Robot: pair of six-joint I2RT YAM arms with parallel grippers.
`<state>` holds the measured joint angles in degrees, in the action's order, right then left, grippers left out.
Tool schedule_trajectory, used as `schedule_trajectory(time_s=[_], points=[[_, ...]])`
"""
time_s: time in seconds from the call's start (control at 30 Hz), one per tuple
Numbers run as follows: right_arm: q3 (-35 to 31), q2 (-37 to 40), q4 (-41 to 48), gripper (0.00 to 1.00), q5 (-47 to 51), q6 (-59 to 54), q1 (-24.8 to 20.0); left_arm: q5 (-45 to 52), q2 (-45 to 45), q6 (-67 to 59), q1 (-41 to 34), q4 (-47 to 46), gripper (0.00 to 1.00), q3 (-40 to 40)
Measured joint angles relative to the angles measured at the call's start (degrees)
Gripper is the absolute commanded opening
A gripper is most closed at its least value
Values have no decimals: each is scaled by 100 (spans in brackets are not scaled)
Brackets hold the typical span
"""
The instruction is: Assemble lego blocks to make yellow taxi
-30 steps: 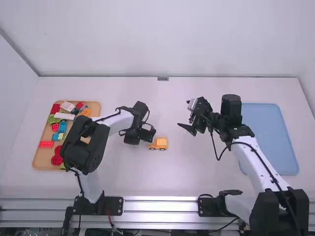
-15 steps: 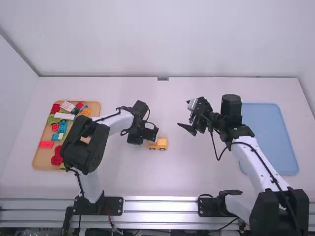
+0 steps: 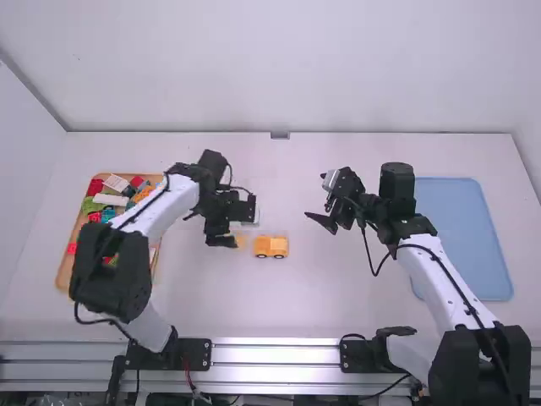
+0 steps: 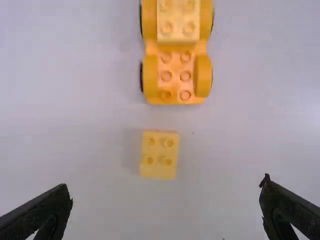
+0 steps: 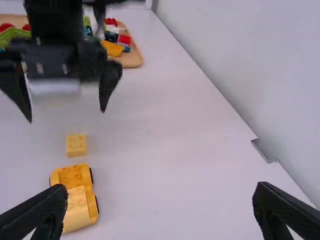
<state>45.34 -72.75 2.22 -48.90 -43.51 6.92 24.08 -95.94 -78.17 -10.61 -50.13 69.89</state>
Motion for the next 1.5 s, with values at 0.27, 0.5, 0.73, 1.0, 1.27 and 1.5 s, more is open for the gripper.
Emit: schedule_trajectory(time_s=[0.27,0.5,0.73,1.0,1.27,1.5], points=[[2,0,101,98,0,-2,-2,1956,306,-588,1410,935,99,-833],[2,0,131,99,-4,-17,-2,2625,282,-1290,1327,1875,99,-1932],[2,0,227,99,-363,-26,0,3034,-831,-1335,1362,3069,99,-2365],[0,0,225,99,-498,-63,304,3292,-1926,-1388,1362,3167,99,-1893],[0,0,236,99,-120,-205,667,3373,-2214,-1517,1360,3158,99,-1611],[0,0,236,99,315,-326,927,3237,-2214,-1554,1360,3051,77,-1615]])
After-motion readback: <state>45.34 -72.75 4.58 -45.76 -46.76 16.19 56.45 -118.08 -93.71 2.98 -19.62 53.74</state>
